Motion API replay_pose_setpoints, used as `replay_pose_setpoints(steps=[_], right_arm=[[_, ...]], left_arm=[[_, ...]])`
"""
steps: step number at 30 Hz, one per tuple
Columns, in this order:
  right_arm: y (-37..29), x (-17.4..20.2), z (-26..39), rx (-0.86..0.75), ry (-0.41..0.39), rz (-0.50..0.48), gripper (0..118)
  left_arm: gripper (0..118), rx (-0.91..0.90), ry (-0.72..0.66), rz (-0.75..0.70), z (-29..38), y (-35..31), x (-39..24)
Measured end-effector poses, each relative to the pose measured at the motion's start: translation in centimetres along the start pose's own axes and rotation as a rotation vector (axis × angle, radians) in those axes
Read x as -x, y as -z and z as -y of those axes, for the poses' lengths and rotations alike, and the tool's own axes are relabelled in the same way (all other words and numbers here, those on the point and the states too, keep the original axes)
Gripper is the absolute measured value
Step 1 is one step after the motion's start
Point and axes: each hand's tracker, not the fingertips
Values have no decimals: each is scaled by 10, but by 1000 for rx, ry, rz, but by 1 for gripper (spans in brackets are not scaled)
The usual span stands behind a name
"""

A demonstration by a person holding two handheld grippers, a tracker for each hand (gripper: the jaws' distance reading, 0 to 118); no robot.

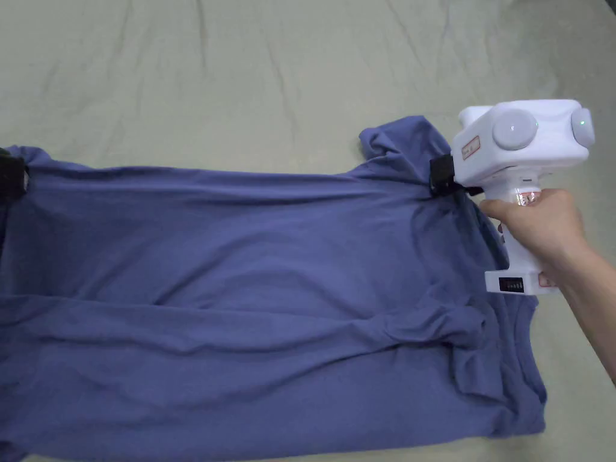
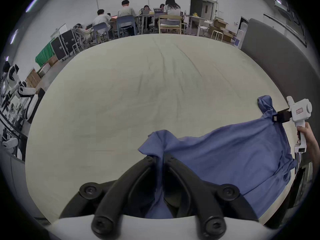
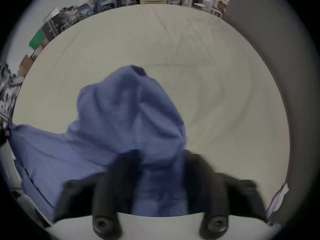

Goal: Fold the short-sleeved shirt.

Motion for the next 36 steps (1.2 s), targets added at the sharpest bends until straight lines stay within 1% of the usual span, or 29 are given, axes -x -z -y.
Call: replay_pose_setpoints(steps=[1,2,3,5,8,10,13,14,16,20,21,22,25,26,29,33,34,35,36], right_arm=[[-4,3,3,-18,12,-39,3],[4,-2,-5,19,49,-57,3],[2,2,-5,20,26,-65,3],[-9,10,-4,-19,-35,-20,3],[-36,3,-1,-99,8,-81,3],[-55,-6,6,-157,-7,-89,3],[-95,-16,26,-213,-35,-95,3],[-118,-10,50,-228,-33,-89,3],[-138,-15,73,-255,-32,-106,3],[-162,-26,140,-235,13,-162,3],[-164,-28,155,-217,23,-169,3],[-162,-26,168,-191,12,-179,3],[-159,-28,208,-127,49,-195,3],[-165,-19,221,-101,34,-204,3],[-151,-16,243,-22,21,-200,3],[-129,-9,246,6,3,-188,3],[-119,-14,246,13,6,-184,3],[-117,-12,244,11,3,-182,5],[-118,-11,242,17,3,-181,23]], left_arm=[[6,-2,-5,3,0,0,0],[6,-3,-11,8,0,-2,-2],[6,-4,-10,5,1,-7,-7],[6,-5,9,0,2,-12,-10],[6,-17,26,1,10,-42,-27],[6,-32,17,11,17,-58,-26],[6,-44,16,6,30,-77,-18],[6,-49,21,-3,39,-86,-19],[6,-44,30,-5,58,-95,-14],[6,17,42,-2,107,-112,-10],[6,52,48,-3,120,-114,-11],[6,93,55,-2,132,-113,-12],[6,179,62,0,164,-110,-14],[6,202,62,10,172,-108,-16],[6,227,66,-10,184,-103,-23],[6,244,64,-23,182,-91,-26],[6,248,65,-22,182,-90,-26],[6,256,58,-16,185,-87,-23],[22,262,41,-9,184,-86,-22]])
